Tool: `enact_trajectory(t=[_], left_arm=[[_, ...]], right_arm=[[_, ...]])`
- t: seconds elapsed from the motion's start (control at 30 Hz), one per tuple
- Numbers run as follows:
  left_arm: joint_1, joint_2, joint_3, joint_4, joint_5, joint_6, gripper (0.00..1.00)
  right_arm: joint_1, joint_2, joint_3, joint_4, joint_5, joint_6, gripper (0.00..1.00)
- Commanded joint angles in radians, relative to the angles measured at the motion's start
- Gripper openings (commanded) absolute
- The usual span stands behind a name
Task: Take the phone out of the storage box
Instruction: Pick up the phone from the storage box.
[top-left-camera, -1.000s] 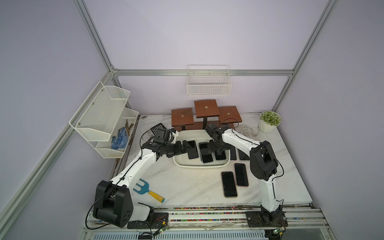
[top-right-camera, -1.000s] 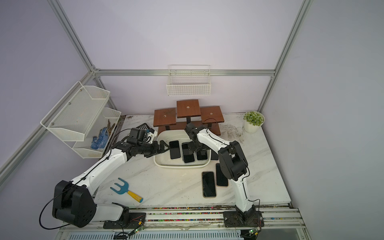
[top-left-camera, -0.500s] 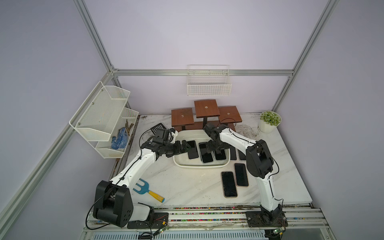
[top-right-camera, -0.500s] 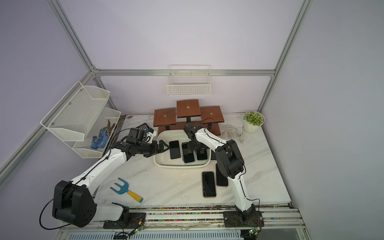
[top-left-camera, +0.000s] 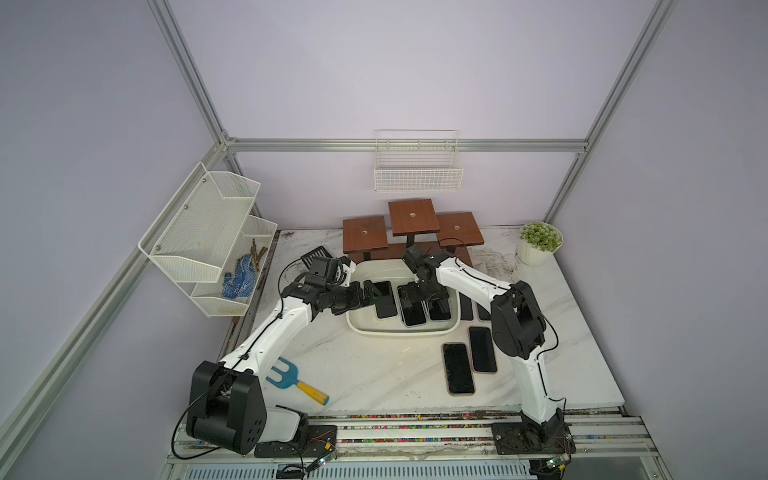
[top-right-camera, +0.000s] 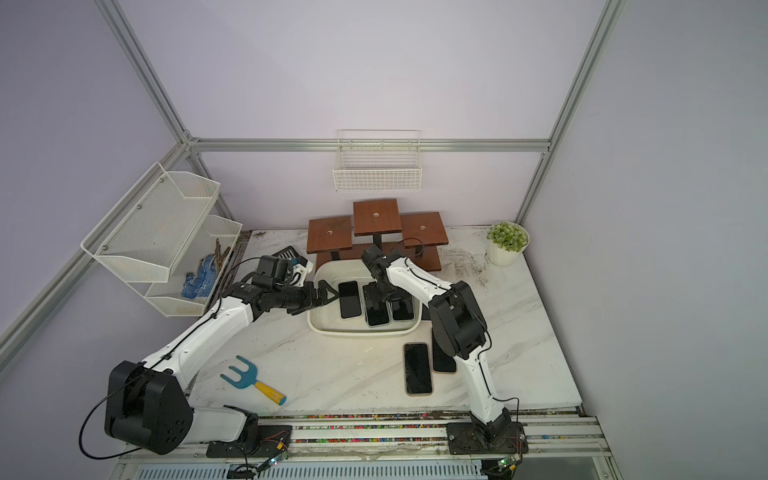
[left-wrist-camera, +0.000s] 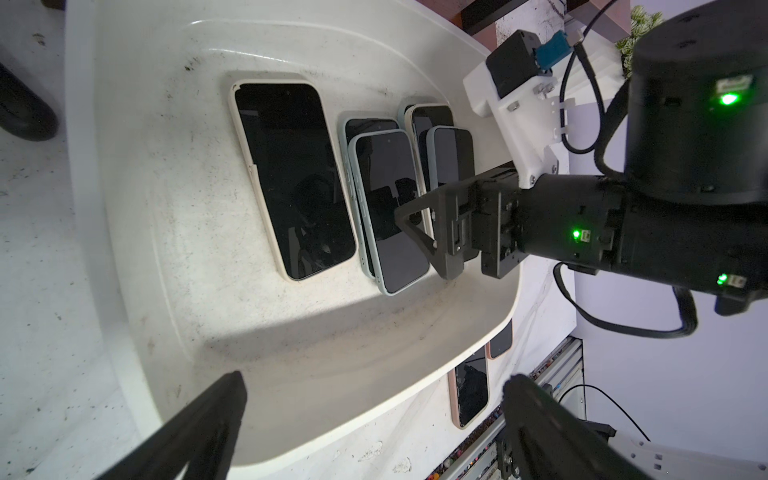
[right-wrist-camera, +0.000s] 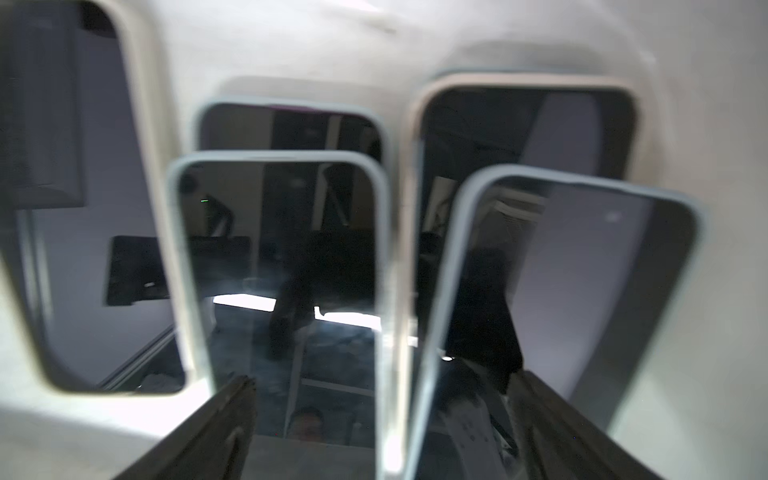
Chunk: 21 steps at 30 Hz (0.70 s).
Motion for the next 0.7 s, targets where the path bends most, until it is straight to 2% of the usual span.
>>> enact_trajectory(t=[0.0, 0.27, 0.43, 0.53, 0.67], left_arm=[[0.009, -0.001, 0.0, 0.014, 0.015, 0.022, 1.0], [0.012, -0.012, -0.019, 0.017, 0.014, 0.018, 1.0], [0.011, -0.013, -0.023, 0.023, 0.016, 0.014, 1.0], [0.012, -0.009, -0.022, 0.03, 0.022, 0.008, 1.0], [0.012, -0.007, -0.017, 0.035, 0.028, 0.007, 1.0]], right_arm=[[0.025, 0.038, -0.026, 0.057, -0.177, 0.04, 0.98], [0.032, 0.052, 0.007, 0.077, -0.273, 0.053, 0.97], [0.034, -0.003, 0.026, 0.107, -0.301, 0.037, 0.97], [0.034, -0.028, 0.068, 0.058, -0.183, 0.027, 1.0], [0.031, -0.042, 0.129, -0.071, 0.112, 0.007, 1.0]])
